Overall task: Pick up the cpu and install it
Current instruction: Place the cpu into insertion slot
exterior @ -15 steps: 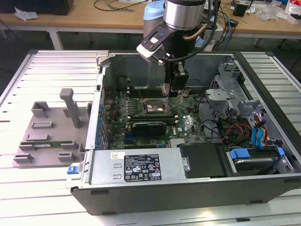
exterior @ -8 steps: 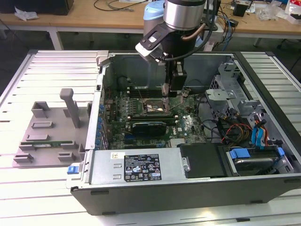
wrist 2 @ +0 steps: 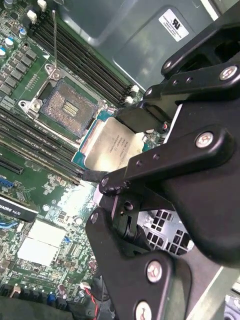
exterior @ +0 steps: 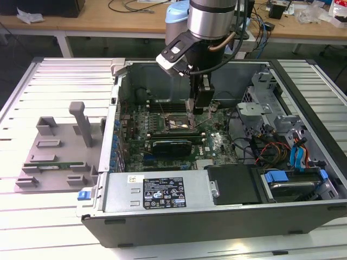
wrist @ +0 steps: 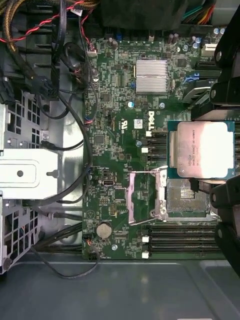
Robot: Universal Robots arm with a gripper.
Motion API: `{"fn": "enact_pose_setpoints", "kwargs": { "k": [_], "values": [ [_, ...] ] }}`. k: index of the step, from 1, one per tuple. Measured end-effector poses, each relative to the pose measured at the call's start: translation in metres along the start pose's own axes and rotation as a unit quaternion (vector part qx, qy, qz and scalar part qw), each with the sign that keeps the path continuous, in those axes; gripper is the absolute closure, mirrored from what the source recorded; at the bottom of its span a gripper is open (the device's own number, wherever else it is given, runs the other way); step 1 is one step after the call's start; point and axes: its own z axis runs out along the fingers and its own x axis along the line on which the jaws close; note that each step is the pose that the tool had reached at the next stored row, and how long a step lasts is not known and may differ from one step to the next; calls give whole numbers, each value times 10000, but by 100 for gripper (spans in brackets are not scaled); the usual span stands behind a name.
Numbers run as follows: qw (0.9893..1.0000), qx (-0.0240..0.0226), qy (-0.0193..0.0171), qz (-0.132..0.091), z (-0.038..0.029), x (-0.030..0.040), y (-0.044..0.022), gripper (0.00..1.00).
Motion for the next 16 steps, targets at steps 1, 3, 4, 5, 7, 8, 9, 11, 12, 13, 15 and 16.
{"fn": "enact_pose_setpoints", "kwargs": {
  "k": [1, 3, 4, 5, 7, 8, 9, 11, 12, 13, 15, 16],
  "values": [
    [10000, 0, 0, 0, 32, 1, -1, 45],
    [10000, 0, 0, 0, 38, 1, -1, 45],
    [10000, 0, 0, 0, 43, 1, -1, 45],
    [10000, 0, 0, 0, 46, 1, -1, 45],
    [10000, 0, -1, 0, 50, 1, -1, 45],
    [10000, 0, 0, 0, 52, 1, -1, 45],
    [10000, 0, 0, 0, 54, 1, -1, 45],
    [10000, 0, 0, 0, 58, 1, -1, 45],
    [10000, 0, 0, 0, 61, 1, -1, 45],
    [10000, 0, 0, 0, 64, 2, -1, 45],
    [10000, 0, -1, 0, 68, 1, -1, 45],
    [10000, 0, 0, 0, 70, 2, -1, 45]
  ]
}}
